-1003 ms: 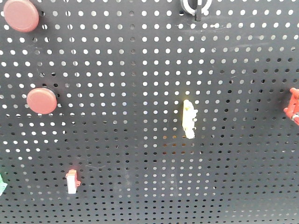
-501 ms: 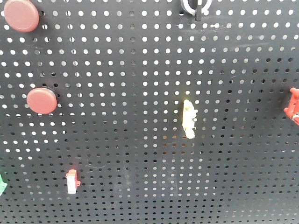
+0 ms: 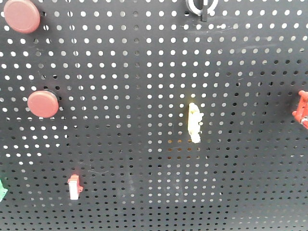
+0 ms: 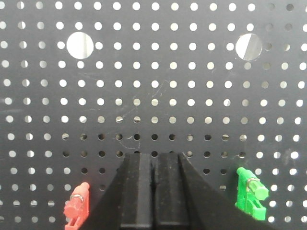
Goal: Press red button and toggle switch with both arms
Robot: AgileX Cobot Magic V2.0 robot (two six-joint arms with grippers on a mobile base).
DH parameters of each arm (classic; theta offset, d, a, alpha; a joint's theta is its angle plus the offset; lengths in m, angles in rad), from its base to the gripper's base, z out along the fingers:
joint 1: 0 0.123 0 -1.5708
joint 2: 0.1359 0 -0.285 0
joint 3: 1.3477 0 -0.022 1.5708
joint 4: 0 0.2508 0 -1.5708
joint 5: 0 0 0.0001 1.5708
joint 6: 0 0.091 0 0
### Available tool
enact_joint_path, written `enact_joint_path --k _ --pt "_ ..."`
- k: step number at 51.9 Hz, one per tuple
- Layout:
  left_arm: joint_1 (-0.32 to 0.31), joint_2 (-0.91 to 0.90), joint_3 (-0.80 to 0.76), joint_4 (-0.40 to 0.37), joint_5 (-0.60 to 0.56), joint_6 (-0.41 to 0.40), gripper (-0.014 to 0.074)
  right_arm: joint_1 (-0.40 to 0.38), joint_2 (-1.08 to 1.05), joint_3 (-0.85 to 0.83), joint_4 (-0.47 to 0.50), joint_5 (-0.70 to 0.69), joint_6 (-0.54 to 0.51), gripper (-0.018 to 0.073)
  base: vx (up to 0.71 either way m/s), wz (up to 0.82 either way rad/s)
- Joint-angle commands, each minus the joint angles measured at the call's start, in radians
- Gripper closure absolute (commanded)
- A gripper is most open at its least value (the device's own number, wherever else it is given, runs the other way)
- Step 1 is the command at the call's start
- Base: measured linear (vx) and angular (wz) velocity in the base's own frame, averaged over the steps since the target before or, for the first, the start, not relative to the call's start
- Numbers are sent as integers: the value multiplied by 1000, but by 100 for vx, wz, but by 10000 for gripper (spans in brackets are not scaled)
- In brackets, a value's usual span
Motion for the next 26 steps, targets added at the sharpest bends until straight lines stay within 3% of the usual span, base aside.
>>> enact_joint_path --k 1,11,26 --pt "-87 37 -50 -12 -88 -5 594 -5 7 -32 -3 -87 -2 559 0 0" --pt "-263 153 -148 -4 -86 -3 594 -5 7 -32 -3 -87 -2 559 0 0" --pt "-335 304 -277 -6 -38 -4 594 -5 7 -32 -3 -87 -2 559 0 0"
